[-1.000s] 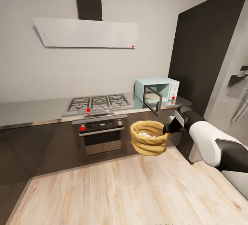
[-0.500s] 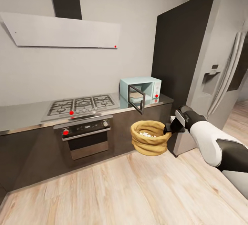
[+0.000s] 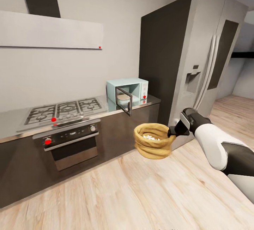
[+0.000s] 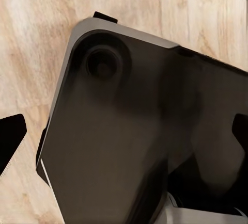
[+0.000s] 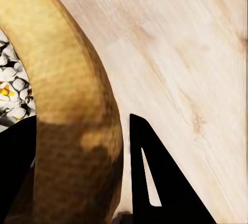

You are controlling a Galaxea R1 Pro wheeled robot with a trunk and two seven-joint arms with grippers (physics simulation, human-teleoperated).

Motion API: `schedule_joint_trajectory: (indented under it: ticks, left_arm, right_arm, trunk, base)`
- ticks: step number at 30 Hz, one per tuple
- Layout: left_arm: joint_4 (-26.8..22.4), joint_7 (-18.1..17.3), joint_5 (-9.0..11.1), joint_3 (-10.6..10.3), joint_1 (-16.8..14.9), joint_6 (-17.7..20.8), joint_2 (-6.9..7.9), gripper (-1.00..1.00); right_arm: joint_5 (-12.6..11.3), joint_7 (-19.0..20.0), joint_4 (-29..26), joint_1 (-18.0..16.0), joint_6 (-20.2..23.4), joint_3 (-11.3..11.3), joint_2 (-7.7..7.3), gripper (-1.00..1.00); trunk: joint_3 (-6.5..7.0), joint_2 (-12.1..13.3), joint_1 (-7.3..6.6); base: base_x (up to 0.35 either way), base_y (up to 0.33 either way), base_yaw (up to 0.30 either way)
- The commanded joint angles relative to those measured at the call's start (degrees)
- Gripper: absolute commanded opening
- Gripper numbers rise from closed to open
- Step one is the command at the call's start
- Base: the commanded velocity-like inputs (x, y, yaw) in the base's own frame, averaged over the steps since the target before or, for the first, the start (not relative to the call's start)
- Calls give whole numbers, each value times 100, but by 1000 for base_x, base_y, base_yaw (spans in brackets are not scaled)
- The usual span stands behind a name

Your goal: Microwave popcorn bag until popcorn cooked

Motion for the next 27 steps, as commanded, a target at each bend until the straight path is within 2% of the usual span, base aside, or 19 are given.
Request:
schedule_joint_trajectory:
  ticks: [1,20,25,27]
  left_arm:
    - [-1,-26,36,2,0,-13,1,100]
    - [-1,-18,36,2,-1,-43,-7,100]
    - [-1,-18,36,2,0,-51,-8,100]
    - [-1,-18,36,3,0,-52,-13,100]
  right_arm:
    - [59,45,-6,-2,19,-30,1,-100]
    - [59,49,-6,-2,19,-30,1,-100]
    - [59,49,-6,-1,19,-27,-15,-100]
    - [75,52,-6,-1,19,-25,-84,-100]
  trunk:
    - [-7,-5,1]
    - [-7,-5,1]
    - [-7,-5,1]
    - [-7,-5,1]
  base:
    - [0,0,-287]
    - [0,0,-286]
    - [0,0,-73]
    - [0,0,-2]
